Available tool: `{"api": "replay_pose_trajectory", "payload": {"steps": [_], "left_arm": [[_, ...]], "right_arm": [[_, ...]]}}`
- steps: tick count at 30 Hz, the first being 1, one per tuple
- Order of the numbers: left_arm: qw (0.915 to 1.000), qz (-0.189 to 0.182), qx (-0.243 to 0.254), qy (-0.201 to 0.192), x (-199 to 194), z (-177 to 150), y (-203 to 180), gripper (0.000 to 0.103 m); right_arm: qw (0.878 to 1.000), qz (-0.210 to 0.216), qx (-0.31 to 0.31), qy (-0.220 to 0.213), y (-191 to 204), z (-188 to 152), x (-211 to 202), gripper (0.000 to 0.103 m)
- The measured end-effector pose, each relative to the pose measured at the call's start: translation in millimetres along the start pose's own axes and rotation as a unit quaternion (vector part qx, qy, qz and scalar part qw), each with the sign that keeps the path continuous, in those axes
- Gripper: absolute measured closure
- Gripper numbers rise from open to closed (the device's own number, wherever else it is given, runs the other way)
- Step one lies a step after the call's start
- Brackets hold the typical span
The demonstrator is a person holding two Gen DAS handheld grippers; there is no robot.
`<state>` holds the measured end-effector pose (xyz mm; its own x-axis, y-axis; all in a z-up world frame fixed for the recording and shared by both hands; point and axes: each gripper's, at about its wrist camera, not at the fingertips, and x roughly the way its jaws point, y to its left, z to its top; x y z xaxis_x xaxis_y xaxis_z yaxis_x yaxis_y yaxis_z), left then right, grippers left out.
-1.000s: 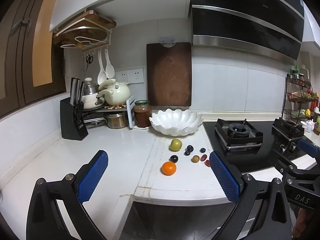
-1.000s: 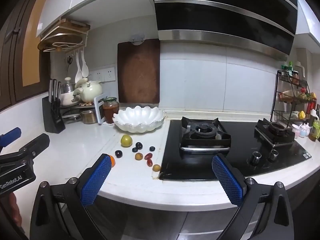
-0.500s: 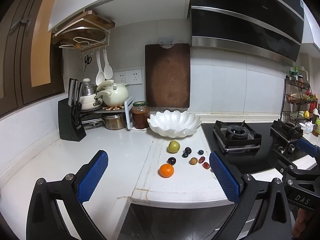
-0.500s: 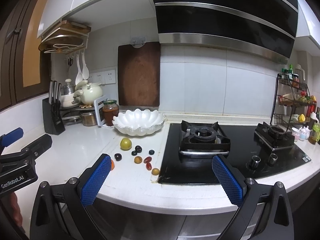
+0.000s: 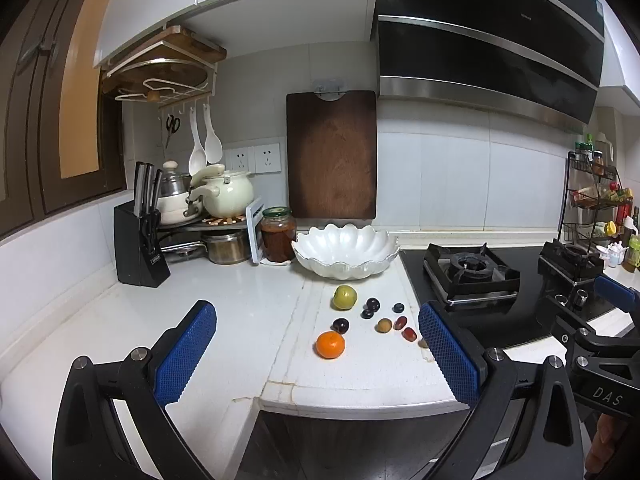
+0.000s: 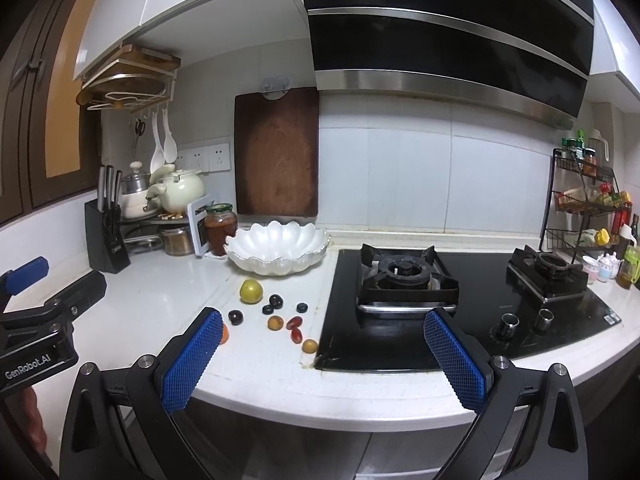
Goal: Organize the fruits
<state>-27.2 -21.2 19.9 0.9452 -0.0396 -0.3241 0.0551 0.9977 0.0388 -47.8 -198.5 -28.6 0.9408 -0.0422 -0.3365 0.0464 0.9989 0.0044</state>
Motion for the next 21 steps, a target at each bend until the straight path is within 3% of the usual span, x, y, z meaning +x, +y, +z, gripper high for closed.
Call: {"api": "replay_pose_trajectory", "payload": {"steps": [21], "left_arm": [[1.0, 0.001, 0.0, -0.004, -1.2, 1.5, -1.0, 0.0]], "right_arm": [[1.0, 0.001, -0.001, -0.002, -0.2, 1.4, -3.0, 0.001]]}}
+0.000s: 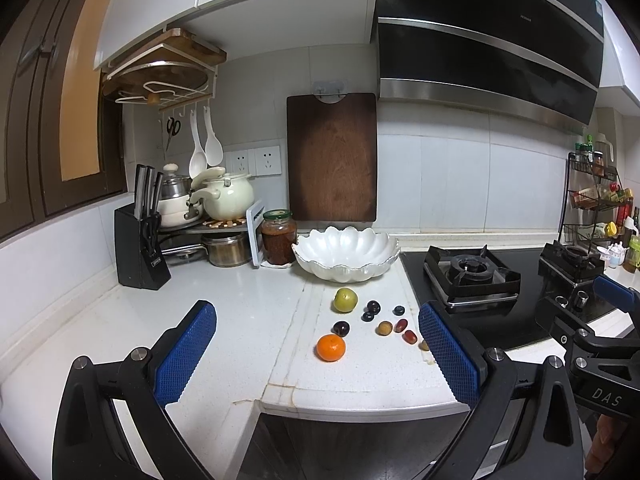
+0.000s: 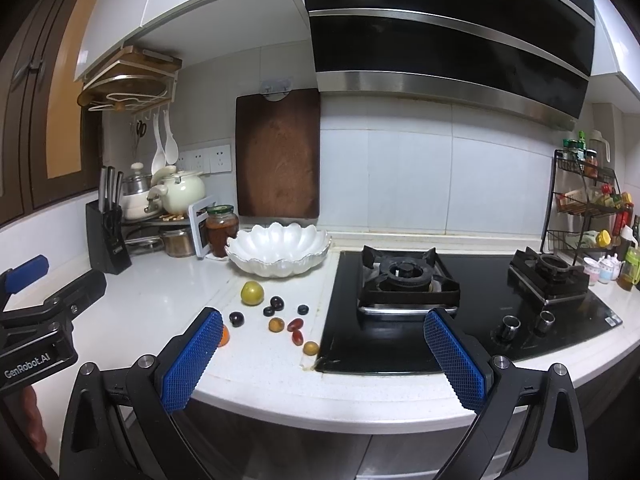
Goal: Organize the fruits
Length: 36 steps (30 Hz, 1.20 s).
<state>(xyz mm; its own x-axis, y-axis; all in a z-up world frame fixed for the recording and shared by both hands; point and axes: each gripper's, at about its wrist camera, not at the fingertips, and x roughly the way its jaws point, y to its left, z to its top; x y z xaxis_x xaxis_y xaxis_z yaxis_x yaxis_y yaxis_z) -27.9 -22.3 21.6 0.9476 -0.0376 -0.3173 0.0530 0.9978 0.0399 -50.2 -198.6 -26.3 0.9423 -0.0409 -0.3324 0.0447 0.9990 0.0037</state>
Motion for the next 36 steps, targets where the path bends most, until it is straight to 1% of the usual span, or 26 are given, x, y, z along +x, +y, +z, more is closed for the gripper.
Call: {"api": "replay_pose_trajectory", "payload": {"steps": [12, 21, 23, 27, 30, 34, 36], "left_arm": [[1.0, -0.003, -0.002, 0.009, 7.6, -0.4, 0.2, 0.0], [0.9991, -0.004, -0.008, 0.041, 27.6, -12.3, 0.7, 0.0], [0.9985, -0.005, -0.003, 0.054, 37.0, -14.2, 0.5, 0.0], [0.9979, 0.0, -0.004, 0.064, 55.8, -17.7, 2.0, 0.0], [0.9966, 0.001, 0.005, 0.082, 76.1, -19.4, 1.4, 0.0], [0.9948, 0.0, 0.002, 0.101, 103.5, -22.6, 3.3, 0.0], [0.9939, 0.0, 0.002, 0.11, 116.8, -25.5, 3.6, 0.002]], "right_arm": [[1.0, 0.003, -0.003, 0.008, 1.9, 3.0, 4.9, 0.001], [0.999, 0.002, -0.013, 0.029, 2.4, -3.9, 25.2, 0.001], [0.999, 0.004, -0.016, 0.037, 3.6, -5.7, 33.9, 0.001], [0.998, 0.008, -0.021, 0.051, 7.2, -9.7, 53.7, 0.002], [0.998, 0.006, -0.026, 0.06, 10.3, -12.4, 72.1, 0.005], [0.996, 0.01, -0.031, 0.085, 15.0, -16.0, 101.7, 0.009], [0.995, 0.01, -0.032, 0.098, 16.8, -19.9, 117.2, 0.013]]}}
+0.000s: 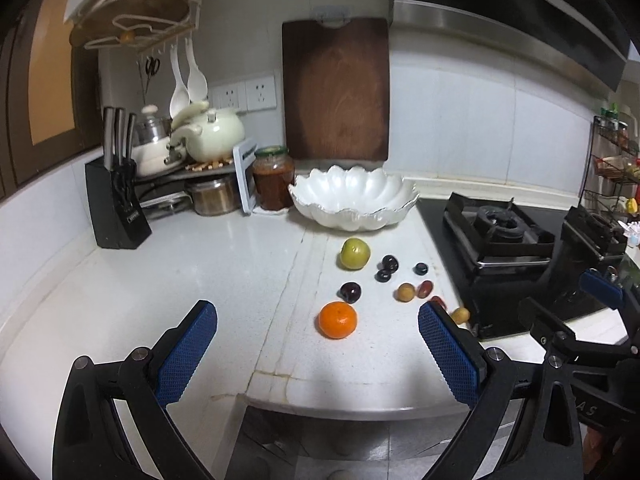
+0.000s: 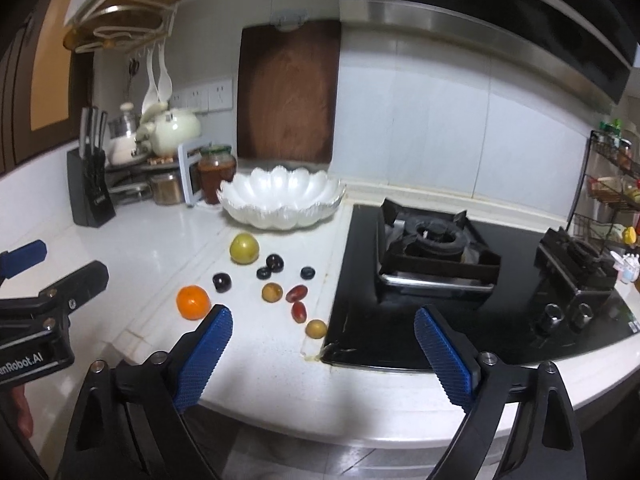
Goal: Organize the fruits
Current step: 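Close the left tool on the orange mandarin while the right tool closes on a small yellow fruit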
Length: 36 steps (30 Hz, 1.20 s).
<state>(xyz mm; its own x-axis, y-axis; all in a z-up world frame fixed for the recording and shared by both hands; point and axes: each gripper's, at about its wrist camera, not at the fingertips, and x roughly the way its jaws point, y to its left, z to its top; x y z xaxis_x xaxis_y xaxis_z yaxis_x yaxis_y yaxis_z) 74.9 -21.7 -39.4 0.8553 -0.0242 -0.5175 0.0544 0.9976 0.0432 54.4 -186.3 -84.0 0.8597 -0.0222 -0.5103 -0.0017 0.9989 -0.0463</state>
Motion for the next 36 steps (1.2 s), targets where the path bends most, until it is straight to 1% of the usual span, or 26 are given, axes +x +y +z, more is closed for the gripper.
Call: {"api": "replay_pose_trajectory", "payload": {"steps": [4, 6, 7, 9, 11, 14, 17, 20, 25, 31, 36], "left_arm": [[0.9996, -0.002, 0.005, 0.029, 31.3, -0.9, -1.0, 0.007], [0.999, -0.004, 0.005, 0.043, 45.4, -1.6, -2.3, 0.009], [0.9985, -0.008, 0.007, 0.054, 55.8, -2.8, -3.4, 0.01], [0.9976, -0.01, 0.01, 0.067, 67.3, -5.6, -4.6, 0.012], [0.9966, -0.014, 0.015, 0.08, 81.6, -7.9, -7.0, 0.012], [0.9948, -0.017, 0.022, 0.098, 100.1, -11.4, -10.7, 0.016], [0.9921, -0.027, 0.022, 0.12, 118.6, -16.4, -12.5, 0.017], [0.9898, -0.034, 0.019, 0.137, 133.1, -19.8, -11.8, 0.019], [0.9877, -0.038, 0.018, 0.151, 151.6, -23.2, -11.5, 0.021], [0.9852, -0.052, 0.019, 0.162, 170.1, -24.7, -10.9, 0.024], [0.9825, -0.065, 0.017, 0.174, 178.7, -26.4, -12.2, 0.031]], "right_arm": [[1.0, 0.004, -0.004, 0.029, 3.1, -3.2, 28.3, 0.016], [0.999, -0.001, -0.009, 0.04, 6.0, -5.5, 42.8, 0.019], [0.999, -0.001, -0.011, 0.047, 6.9, -6.9, 50.5, 0.022], [0.998, -0.001, -0.012, 0.061, 7.9, -8.3, 63.9, 0.025], [0.997, 0.0, -0.013, 0.074, 8.9, -10.5, 77.9, 0.031], [0.996, -0.001, -0.014, 0.092, 10.0, -13.5, 95.3, 0.037], [0.994, -0.003, -0.014, 0.11, 10.9, -17.1, 113.2, 0.042], [0.992, -0.002, -0.002, 0.124, 9.6, -19.7, 123.2, 0.045], [0.99, -0.003, 0.006, 0.14, 11.7, -24.0, 138.6, 0.048], [0.99, -0.01, 0.001, 0.143, 16.4, -25.1, 147.7, 0.051], [0.989, -0.017, 0.001, 0.149, 17.5, -26.7, 153.1, 0.057]]}}
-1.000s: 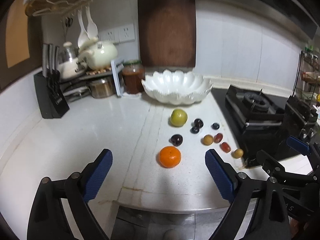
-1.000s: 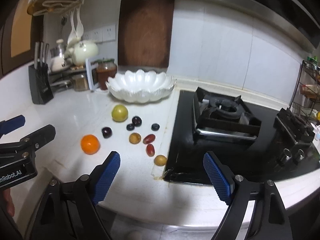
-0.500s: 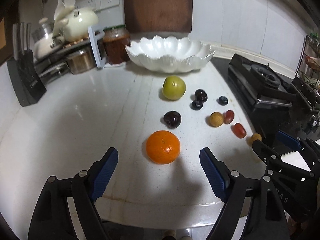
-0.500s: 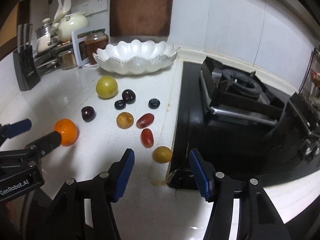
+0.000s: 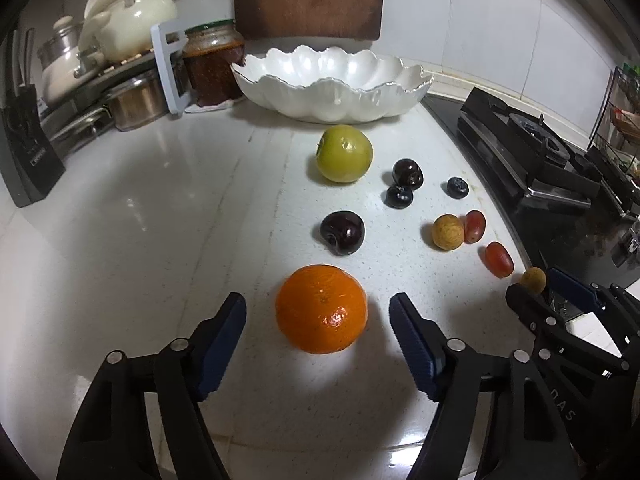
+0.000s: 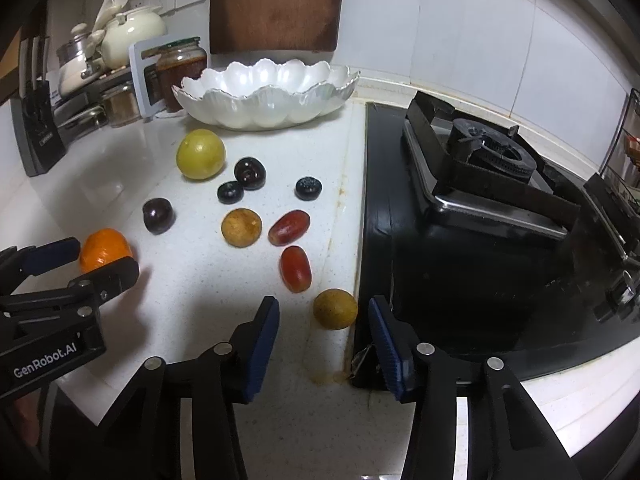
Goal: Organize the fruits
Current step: 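Close the left tool on the orange mandarin while the right tool closes on a small yellow fruit, then lift the mandarin with the left tool while the right tool carries the yellow fruit over the bowl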
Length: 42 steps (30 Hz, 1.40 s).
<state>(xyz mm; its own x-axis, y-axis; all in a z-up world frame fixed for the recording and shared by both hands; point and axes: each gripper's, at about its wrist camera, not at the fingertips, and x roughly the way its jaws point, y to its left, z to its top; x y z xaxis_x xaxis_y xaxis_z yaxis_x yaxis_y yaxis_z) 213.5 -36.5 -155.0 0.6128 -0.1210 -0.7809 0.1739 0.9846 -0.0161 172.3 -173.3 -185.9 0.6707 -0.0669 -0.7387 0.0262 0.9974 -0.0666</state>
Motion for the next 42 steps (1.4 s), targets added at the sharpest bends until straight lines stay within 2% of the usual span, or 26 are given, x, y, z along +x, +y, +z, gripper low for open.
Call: {"api": "replay_pose_trajectory", "payload": {"steps": [3, 8, 12, 18, 25, 33, 42], "left_arm": [[1.0, -0.006, 0.002, 0.007, 3.7, 0.6, 0.5, 0.042], [0.9998, -0.013, 0.001, 0.013, 7.0, 1.4, 3.0, 0.057], [0.9998, -0.015, 0.003, 0.009, 6.6, -0.3, 2.1, 0.058], [0.9998, -0.017, 0.007, 0.0, 3.7, -1.1, 2.1, 0.06], [0.9981, -0.029, 0.006, -0.054, -20.3, 9.5, 6.2, 0.06], [0.9933, -0.035, 0.012, -0.11, -41.8, 42.0, 15.2, 0.06], [0.9883, -0.044, 0.008, -0.146, -49.6, 78.3, 26.4, 0.06]], "right_arm": [[1.0, -0.002, 0.001, 0.0, 0.7, 1.0, 1.0, 0.059], [1.0, -0.015, -0.009, -0.002, 2.9, 2.2, 2.4, 0.072], [1.0, -0.021, -0.012, -0.006, 1.9, 2.4, 3.2, 0.078], [1.0, -0.015, -0.015, -0.01, 1.2, 2.6, 3.3, 0.078], [0.999, 0.008, -0.016, -0.027, 5.2, 13.8, -7.4, 0.078], [0.997, 0.026, -0.012, -0.067, 12.9, 51.5, -21.5, 0.078], [0.992, 0.02, -0.006, -0.121, 18.7, 96.7, -33.9, 0.078]]}}
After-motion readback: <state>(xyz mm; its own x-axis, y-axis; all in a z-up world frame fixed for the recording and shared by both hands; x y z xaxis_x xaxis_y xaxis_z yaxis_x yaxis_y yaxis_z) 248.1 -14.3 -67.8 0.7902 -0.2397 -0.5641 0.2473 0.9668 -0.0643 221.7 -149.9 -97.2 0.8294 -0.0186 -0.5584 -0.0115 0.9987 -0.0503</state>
